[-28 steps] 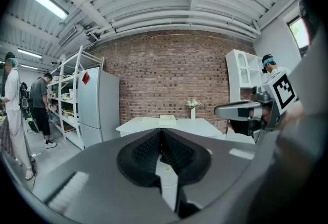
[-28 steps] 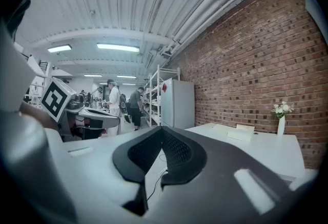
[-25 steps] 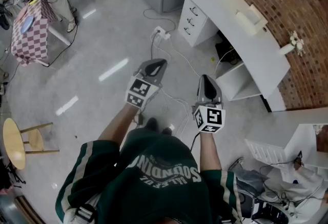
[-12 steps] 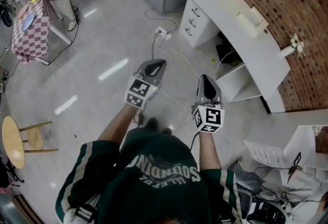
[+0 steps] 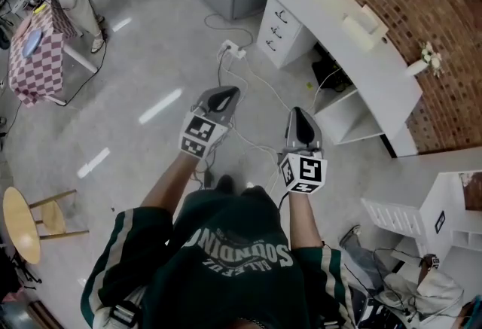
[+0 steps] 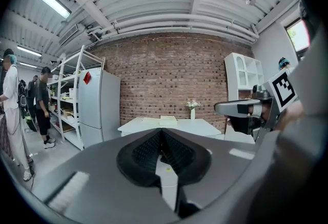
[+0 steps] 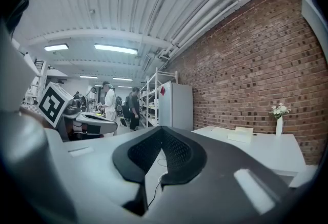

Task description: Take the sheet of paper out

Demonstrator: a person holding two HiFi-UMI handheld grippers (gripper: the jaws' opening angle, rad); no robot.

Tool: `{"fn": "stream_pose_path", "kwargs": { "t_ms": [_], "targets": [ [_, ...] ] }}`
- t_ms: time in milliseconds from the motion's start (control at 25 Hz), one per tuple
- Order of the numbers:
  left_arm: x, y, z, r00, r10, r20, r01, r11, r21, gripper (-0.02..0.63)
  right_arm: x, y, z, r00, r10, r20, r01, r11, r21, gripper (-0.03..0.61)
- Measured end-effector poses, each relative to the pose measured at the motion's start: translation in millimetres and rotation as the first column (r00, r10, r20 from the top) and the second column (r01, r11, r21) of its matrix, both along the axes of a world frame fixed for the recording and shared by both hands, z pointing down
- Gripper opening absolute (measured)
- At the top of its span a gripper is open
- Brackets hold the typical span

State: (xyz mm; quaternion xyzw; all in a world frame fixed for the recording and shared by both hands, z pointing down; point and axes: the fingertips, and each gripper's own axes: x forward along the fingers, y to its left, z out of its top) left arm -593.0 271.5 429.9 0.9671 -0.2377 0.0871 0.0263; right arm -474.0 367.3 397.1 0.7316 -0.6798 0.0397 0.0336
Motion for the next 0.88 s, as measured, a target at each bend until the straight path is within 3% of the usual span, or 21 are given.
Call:
{"fn": "stream_pose_path", "kwargs": {
  "t_ms": [400,880],
  "targets": [
    [9,-13,-2,0.999,0.049,-0.012,-0.049,0.999,0.002,0.011,-3,-10,4,0.999,0.036,-0.006,-0.036,0.999,-0.008,0.0],
    [61,-51,4,0.997,0.076,0.005,-0.076,0.997,-0.017,0.011,44,-49,13,0.999,0.05,0.014,-0.049,0.999,-0.016,0.0]
  ]
}}
